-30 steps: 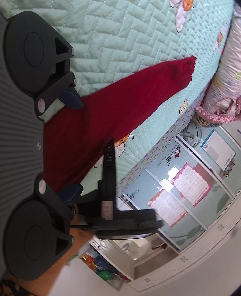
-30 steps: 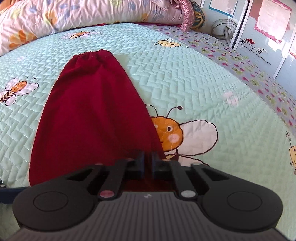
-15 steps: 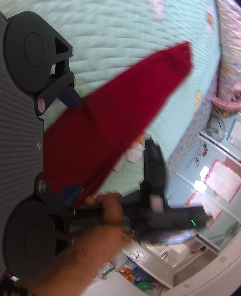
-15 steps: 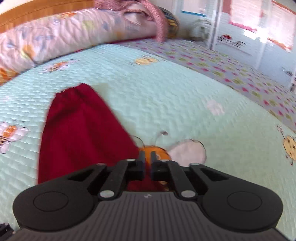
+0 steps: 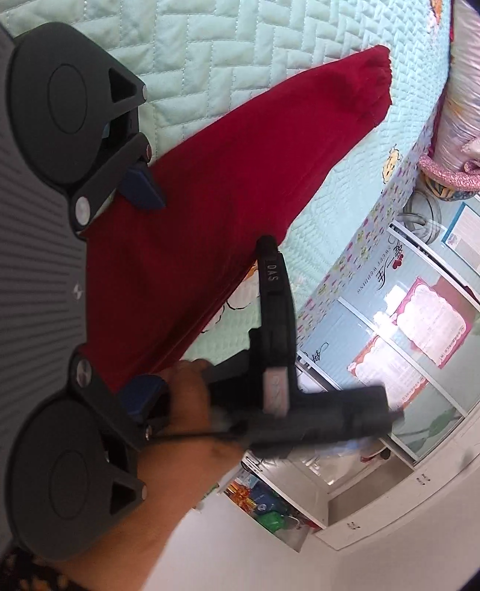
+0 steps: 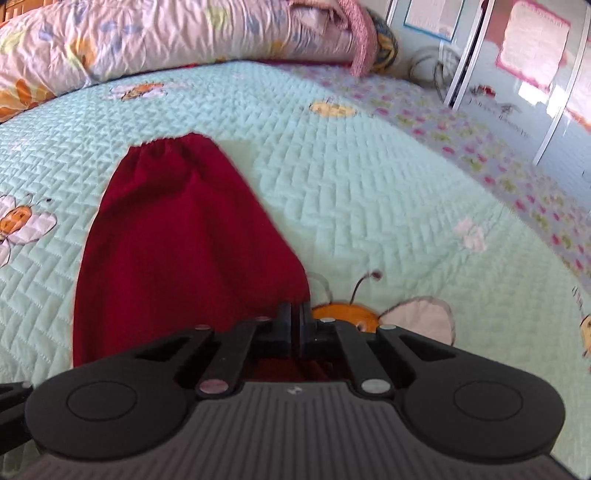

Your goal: Fold clothes

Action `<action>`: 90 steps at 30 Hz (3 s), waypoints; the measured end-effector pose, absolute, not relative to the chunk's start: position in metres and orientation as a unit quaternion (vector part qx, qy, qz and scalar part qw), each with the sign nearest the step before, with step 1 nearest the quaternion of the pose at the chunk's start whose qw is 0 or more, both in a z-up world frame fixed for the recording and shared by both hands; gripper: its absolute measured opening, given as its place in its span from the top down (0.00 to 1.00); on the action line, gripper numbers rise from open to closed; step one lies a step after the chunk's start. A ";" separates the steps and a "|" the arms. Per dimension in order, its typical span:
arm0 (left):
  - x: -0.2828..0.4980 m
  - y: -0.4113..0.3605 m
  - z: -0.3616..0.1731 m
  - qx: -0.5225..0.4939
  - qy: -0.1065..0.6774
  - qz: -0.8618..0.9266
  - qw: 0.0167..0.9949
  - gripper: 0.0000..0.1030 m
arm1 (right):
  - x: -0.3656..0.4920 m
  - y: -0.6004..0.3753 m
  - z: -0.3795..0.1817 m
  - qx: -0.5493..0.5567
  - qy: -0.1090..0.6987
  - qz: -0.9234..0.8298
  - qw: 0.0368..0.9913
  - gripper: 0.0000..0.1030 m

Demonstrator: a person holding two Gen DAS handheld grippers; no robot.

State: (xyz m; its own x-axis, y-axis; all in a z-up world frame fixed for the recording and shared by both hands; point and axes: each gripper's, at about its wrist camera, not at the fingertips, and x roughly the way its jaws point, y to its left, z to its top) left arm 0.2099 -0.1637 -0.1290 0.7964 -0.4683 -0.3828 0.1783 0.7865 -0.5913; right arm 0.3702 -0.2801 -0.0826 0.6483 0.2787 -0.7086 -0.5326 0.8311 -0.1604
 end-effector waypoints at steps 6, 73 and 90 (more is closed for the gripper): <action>0.211 -0.165 -0.128 -0.277 0.263 -0.180 0.907 0.04 | 0.402 -0.302 -0.089 -0.095 0.374 0.171 0.907 0.95; 0.211 -0.168 -0.128 -0.267 0.257 -0.181 0.911 0.03 | 0.124 -0.563 -0.048 0.017 0.336 -0.047 0.941 0.80; 0.211 -0.168 -0.127 -0.265 0.257 -0.181 0.912 0.03 | 0.101 -0.602 -0.068 0.016 0.330 -0.059 0.942 0.72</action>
